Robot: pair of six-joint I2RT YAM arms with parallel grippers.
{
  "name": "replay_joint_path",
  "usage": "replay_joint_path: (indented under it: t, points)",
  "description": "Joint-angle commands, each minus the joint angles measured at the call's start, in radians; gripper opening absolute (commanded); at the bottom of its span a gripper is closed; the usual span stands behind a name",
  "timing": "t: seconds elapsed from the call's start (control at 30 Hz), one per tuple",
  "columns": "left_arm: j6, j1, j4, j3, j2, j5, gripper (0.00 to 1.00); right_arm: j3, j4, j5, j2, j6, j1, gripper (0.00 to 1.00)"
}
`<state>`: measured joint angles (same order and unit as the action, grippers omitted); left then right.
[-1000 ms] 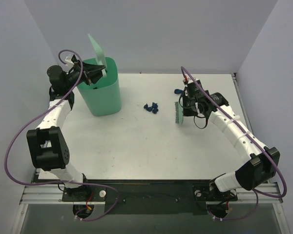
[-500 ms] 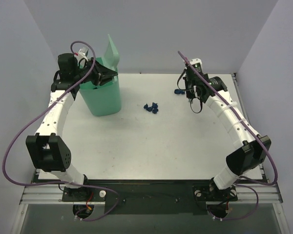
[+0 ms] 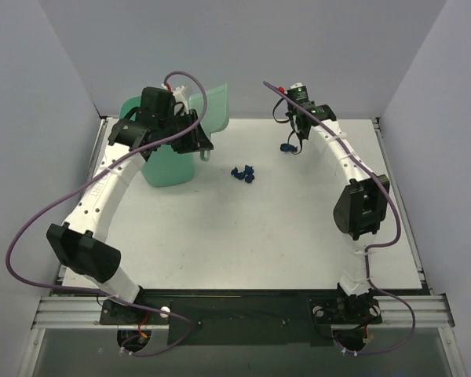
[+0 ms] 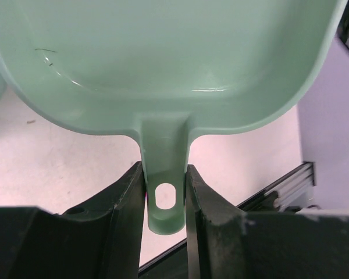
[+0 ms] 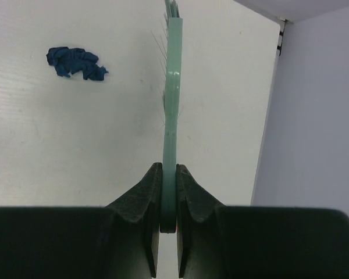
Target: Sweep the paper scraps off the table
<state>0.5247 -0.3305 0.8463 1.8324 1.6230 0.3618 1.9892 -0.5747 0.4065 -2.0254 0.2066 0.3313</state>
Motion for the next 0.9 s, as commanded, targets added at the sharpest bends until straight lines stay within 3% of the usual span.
replay_joint_path:
  t: [0.0,0.13,0.5,0.67,0.87]
  points:
    - [-0.107,-0.1,0.111,-0.053,-0.092,-0.225,0.0,0.1,0.068,0.057,-0.07,0.109,-0.003,0.0]
    - [-0.101,-0.183,0.103,-0.208,-0.175,-0.334,0.0,0.102,0.15,0.032,-0.114,0.157,-0.003,0.0]
    - [-0.106,-0.303,0.073,-0.562,-0.238,-0.393,0.0,0.068,0.191,-0.167,-0.156,0.254,0.034,0.0]
    - [-0.13,-0.32,0.034,-0.646,-0.178,-0.397,0.0,0.025,0.17,-0.23,-0.139,0.266,0.06,0.0]
    - [-0.155,-0.346,0.028,-0.624,-0.075,-0.402,0.0,-0.049,0.153,-0.304,-0.096,0.26,0.095,0.0]
